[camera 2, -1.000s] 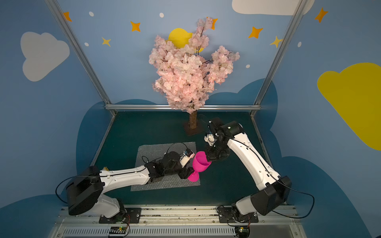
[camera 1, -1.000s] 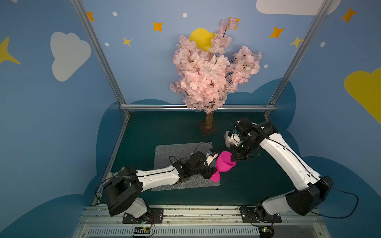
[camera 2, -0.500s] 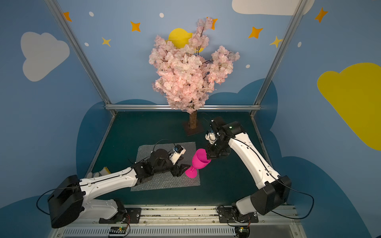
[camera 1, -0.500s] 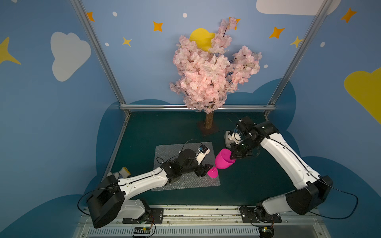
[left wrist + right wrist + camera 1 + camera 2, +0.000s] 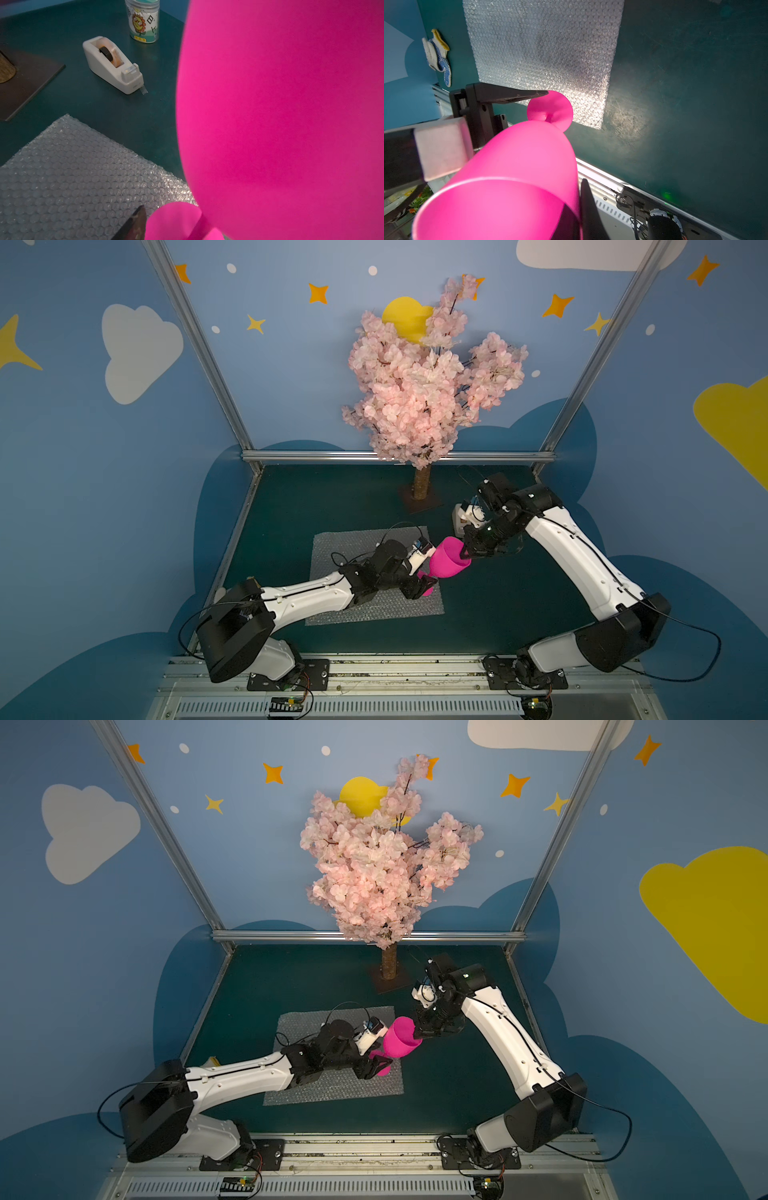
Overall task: Wrap wine glasses in bubble wrap
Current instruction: Place the wine glass on the bubble wrap.
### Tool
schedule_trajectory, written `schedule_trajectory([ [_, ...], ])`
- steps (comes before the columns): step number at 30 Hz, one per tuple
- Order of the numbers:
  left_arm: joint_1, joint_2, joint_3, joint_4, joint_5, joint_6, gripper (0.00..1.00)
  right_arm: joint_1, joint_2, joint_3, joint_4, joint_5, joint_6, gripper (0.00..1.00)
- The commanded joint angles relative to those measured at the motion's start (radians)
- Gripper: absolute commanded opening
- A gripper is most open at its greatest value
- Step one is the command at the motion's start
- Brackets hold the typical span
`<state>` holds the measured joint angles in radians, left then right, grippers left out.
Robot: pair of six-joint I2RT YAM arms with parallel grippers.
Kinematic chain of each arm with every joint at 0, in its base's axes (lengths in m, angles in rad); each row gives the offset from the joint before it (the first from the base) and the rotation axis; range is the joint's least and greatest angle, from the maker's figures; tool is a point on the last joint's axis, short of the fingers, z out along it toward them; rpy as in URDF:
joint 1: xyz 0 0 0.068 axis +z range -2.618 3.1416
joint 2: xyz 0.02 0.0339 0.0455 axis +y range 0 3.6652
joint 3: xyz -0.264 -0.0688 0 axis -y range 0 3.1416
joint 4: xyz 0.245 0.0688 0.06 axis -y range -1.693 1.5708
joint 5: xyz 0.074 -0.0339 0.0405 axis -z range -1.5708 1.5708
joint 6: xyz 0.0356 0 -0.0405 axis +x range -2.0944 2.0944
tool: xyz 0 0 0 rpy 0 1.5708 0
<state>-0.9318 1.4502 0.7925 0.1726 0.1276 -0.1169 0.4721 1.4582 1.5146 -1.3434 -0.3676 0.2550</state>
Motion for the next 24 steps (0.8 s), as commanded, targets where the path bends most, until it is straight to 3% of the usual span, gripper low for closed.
schedule_trajectory([
  [1,-0.001,0.019,0.014,-0.027,-0.033,0.011,0.63,-0.001,0.006,0.017,0.008,-0.071,-0.005,0.0],
  [5,0.002,0.014,0.004,-0.005,-0.023,-0.003,0.56,-0.007,0.009,0.015,0.013,-0.085,-0.002,0.0],
  [8,0.002,0.02,0.01,-0.008,0.024,-0.001,0.45,-0.025,0.01,0.012,0.037,-0.124,0.007,0.0],
  [14,0.002,0.05,0.04,-0.02,0.09,-0.028,0.1,-0.03,0.033,0.01,0.065,-0.161,0.012,0.0],
  [20,0.005,0.048,0.042,-0.033,0.035,-0.063,0.03,-0.041,0.037,-0.002,0.087,-0.174,0.014,0.0],
  [22,0.008,0.041,0.044,-0.04,0.0,-0.092,0.03,-0.044,0.041,-0.006,0.098,-0.174,0.012,0.07],
  [24,0.015,0.032,0.044,-0.049,-0.033,-0.14,0.03,-0.05,0.041,-0.012,0.121,-0.162,0.019,0.24],
])
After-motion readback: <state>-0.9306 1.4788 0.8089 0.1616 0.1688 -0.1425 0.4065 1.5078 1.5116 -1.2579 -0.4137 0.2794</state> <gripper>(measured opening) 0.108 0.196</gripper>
